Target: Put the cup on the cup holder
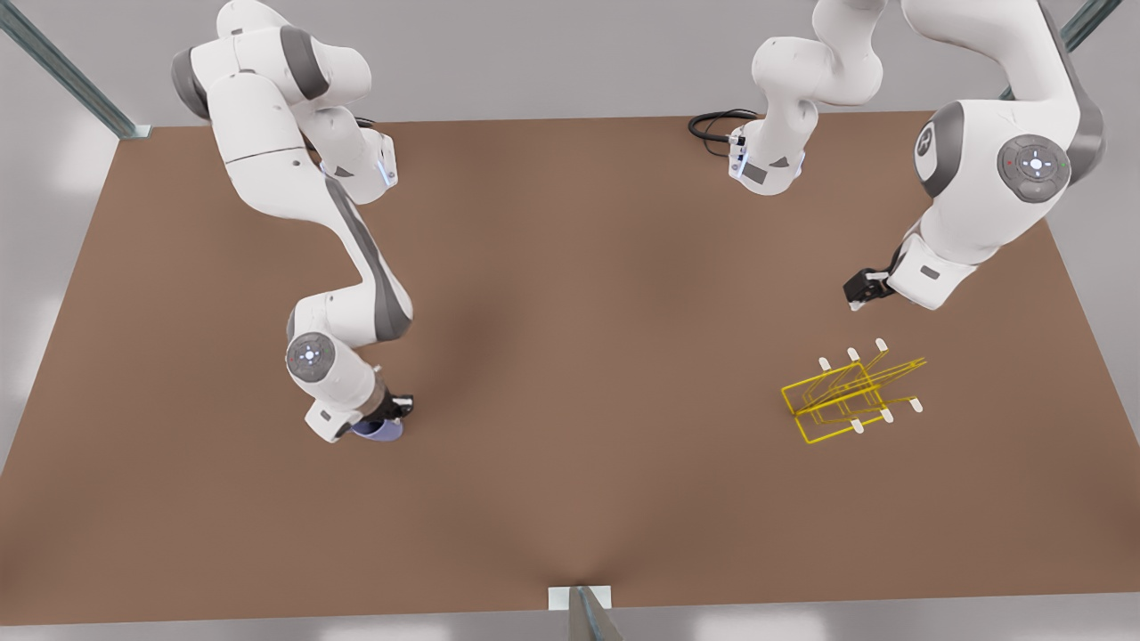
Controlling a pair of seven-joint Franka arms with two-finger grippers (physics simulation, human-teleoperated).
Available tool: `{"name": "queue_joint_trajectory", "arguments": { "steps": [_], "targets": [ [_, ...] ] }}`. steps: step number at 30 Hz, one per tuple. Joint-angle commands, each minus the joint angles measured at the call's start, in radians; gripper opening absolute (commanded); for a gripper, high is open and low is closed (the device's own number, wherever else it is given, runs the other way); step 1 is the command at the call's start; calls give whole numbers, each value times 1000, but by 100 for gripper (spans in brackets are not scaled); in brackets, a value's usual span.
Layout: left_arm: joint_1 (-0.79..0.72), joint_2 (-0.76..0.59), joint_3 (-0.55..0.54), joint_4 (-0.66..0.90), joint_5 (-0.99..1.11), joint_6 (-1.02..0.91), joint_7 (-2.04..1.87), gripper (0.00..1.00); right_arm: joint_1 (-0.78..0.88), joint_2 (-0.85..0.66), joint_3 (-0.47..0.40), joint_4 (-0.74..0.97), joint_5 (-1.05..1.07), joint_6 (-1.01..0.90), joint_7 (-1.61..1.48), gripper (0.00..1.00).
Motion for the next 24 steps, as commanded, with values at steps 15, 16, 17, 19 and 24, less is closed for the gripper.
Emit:
{"name": "queue_joint_trajectory", "arguments": {
  "steps": [15, 16, 17, 19, 24],
  "targets": [
    [-114, 107, -4, 86, 2, -23, -244, 100, 231, 292, 5, 341, 1231, -189, -829, 21],
    [-135, 108, -4, 86, 4, -26, -245, 100, 260, 295, 5, 347, 1251, -138, -837, 21],
    [-138, 110, -4, 86, 4, -26, -245, 100, 271, 310, 5, 359, 1265, -110, -843, 21],
    [-138, 111, -4, 86, 5, -26, -245, 100, 319, 375, 4, 433, 1305, -34, -855, 21],
    [-138, 119, -4, 86, 5, -26, -244, 100, 403, 504, -2, 570, 1331, 140, -858, 21]
  ]
}}
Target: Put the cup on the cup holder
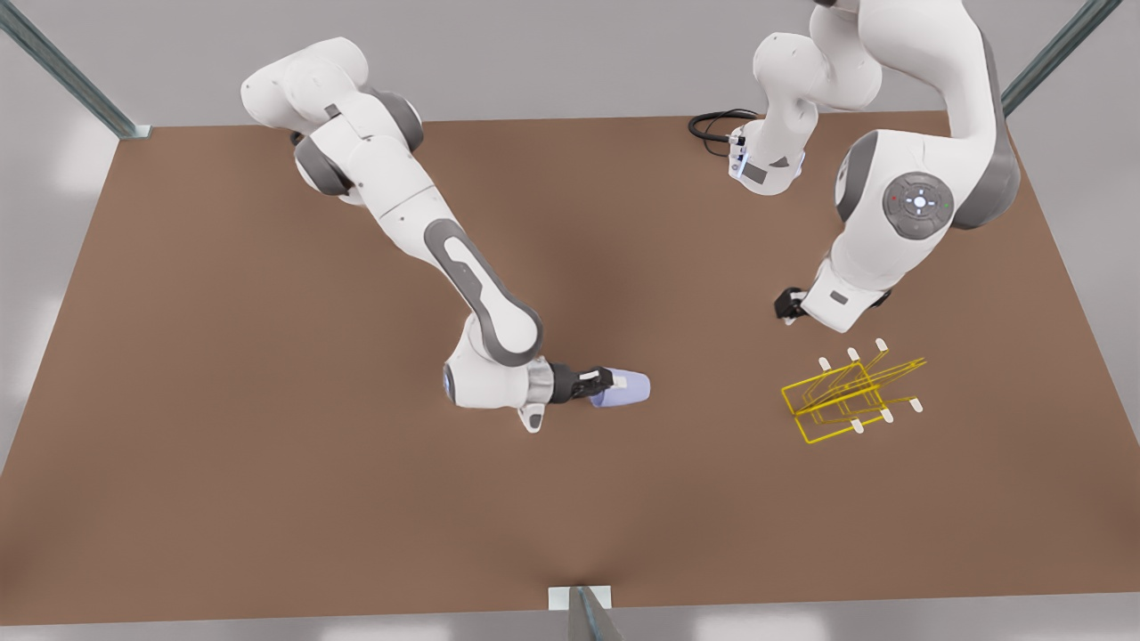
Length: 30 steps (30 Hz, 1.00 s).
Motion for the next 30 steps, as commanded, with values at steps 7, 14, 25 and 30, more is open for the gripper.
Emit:
{"name": "queue_joint_trajectory", "arguments": {
  "steps": [7, 14, 25, 30],
  "targets": [
    [-2, 7, 0, 1, 1, -5, -104, 100, 46, 86, -2, 44, 20, 199, -331, 21],
    [-3, 7, 0, 16, -3, -44, -104, 100, 47, 107, 0, 58, 20, 201, -332, 100],
    [-10, 24, 5, 94, -5, -132, -84, 100, 18, 81, 0, 0, -3, 198, -337, 100],
    [-17, 56, 0, 149, -8, -220, -93, 100, -6, 50, 0, -45, -20, 187, -335, 100]
  ]
}}
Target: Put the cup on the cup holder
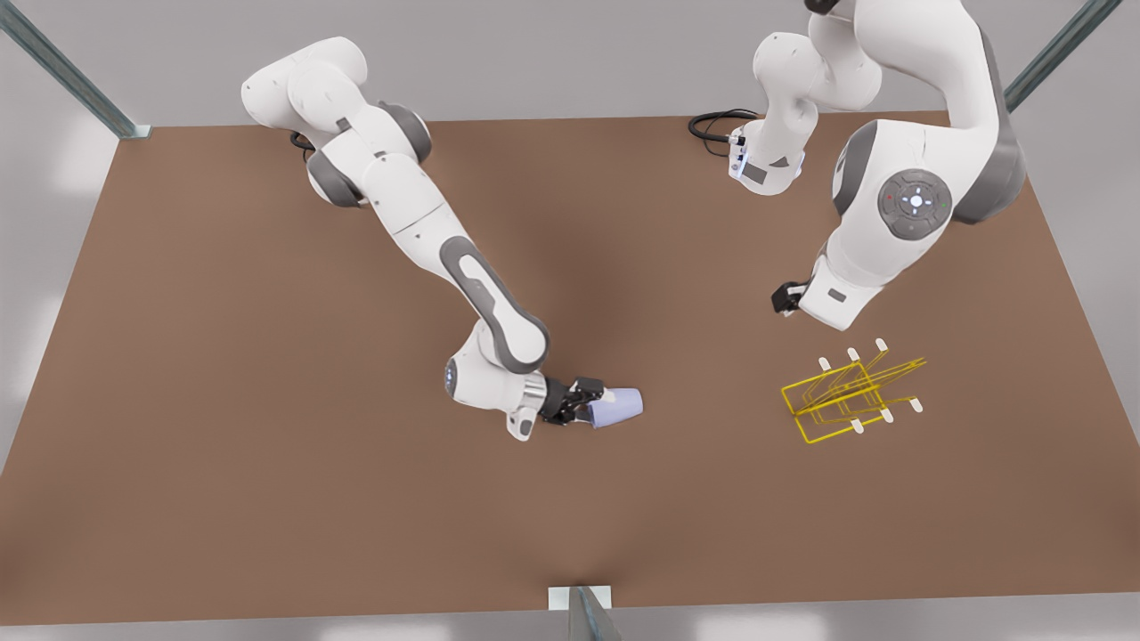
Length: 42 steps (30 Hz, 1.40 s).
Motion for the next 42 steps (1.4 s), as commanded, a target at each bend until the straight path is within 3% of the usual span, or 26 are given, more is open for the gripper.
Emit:
{"name": "queue_joint_trajectory", "arguments": {
  "steps": [1, 3, 6, 8, 10, 12, 13, 14, 17, 22, 26, 29, 42],
  "targets": [
    [-13, 19, 0, 26, -5, -73, -60, 100, -8, -16, 0, -17, -5, -7, -64, 100],
    [-106, 119, -1, 69, -6, -70, -365, 100, -40, -75, 2, -96, -31, -44, -65, 100],
    [-129, 223, -27, 121, -39, -39, -632, 100, -122, -152, 0, -181, -70, -139, -67, 100],
    [-141, 320, -49, 121, -105, 154, -1033, 100, -220, -236, -4, -255, -200, -298, -51, 100],
    [-152, 332, -50, 86, -160, 358, -1359, 100, -254, -348, -215, -260, -591, -677, 71, 100],
    [-154, 377, -64, 60, -152, 568, -1778, 100, -284, -586, -222, -228, -1277, -1033, 464, 100],
    [-178, 381, -64, 25, -132, 637, -1813, 100, -261, -729, -219, -237, -1384, -1119, 662, 100],
    [-192, 381, -66, -31, -132, 745, -1882, 100, -267, -838, -219, -238, -1398, -1139, 732, 100],
    [-191, 384, -80, -55, -138, 975, -2151, 100, -269, -944, -219, -241, -1456, -1161, 794, 100],
    [-194, 438, -81, -94, -140, 967, -2629, 100, -275, -945, -222, -241, -1456, -1173, 792, 100],
    [-189, 461, -96, -111, -95, 957, -2542, 100, -277, -945, -227, -240, -1456, -1181, 792, 100],
    [-165, 455, -187, -187, -108, 880, -2398, 100, -277, -944, -227, -240, -1456, -1184, 791, 100],
    [-138, 496, -207, -146, -160, 918, -2278, 100, -290, -941, -228, -237, -1456, -1196, 789, 100]
  ]
}}
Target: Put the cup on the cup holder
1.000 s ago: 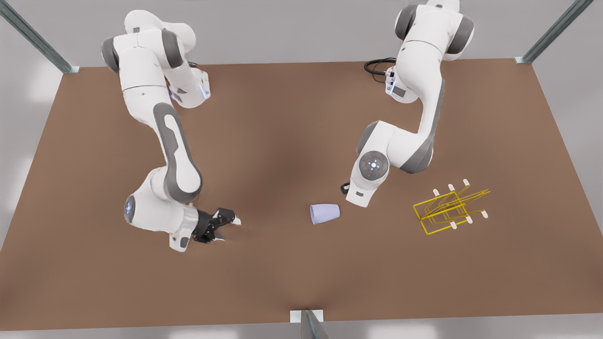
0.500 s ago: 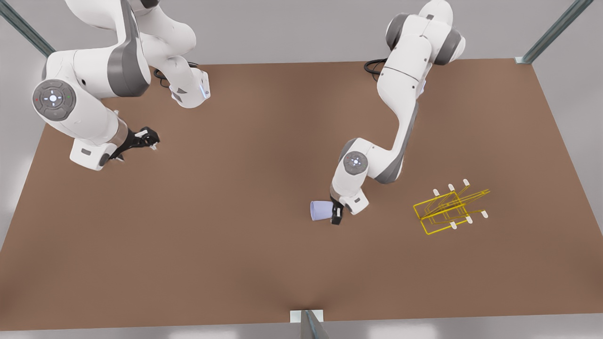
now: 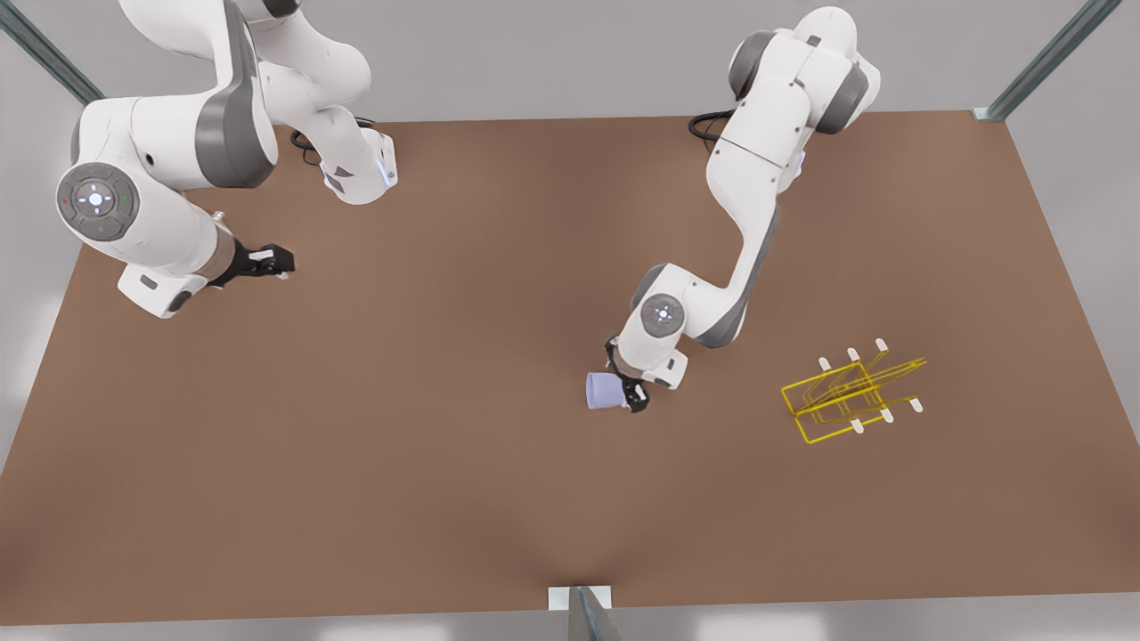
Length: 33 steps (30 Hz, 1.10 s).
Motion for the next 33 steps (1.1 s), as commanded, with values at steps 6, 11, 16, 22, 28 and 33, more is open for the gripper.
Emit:
{"name": "queue_joint_trajectory", "arguments": {
  "steps": [6, 11, 16, 22, 28, 33],
  "targets": [
    [16, 20, -11, 10, -5, 30, 238, 100, 1, -1, -1, 0, 0, -10, 142, 100],
    [16, 30, -22, 12, -5, 66, 240, 100, 2, -1, -1, 0, 0, -10, 140, 100],
    [27, 33, -39, 9, -4, 66, 396, 100, 2, 1, -1, 0, 0, -10, 139, 100],
    [27, 47, -40, 9, -2, 66, 541, 100, 4, 2, 1, -2, 0, -10, 136, 100],
    [27, 48, -43, 6, -4, 66, 542, 100, 4, 5, -1, -2, 0, -10, 130, 100],
    [26, 82, -43, 3, -4, 66, 539, 100, 4, 7, -1, -2, 0, -10, 116, 100]
  ]
}}
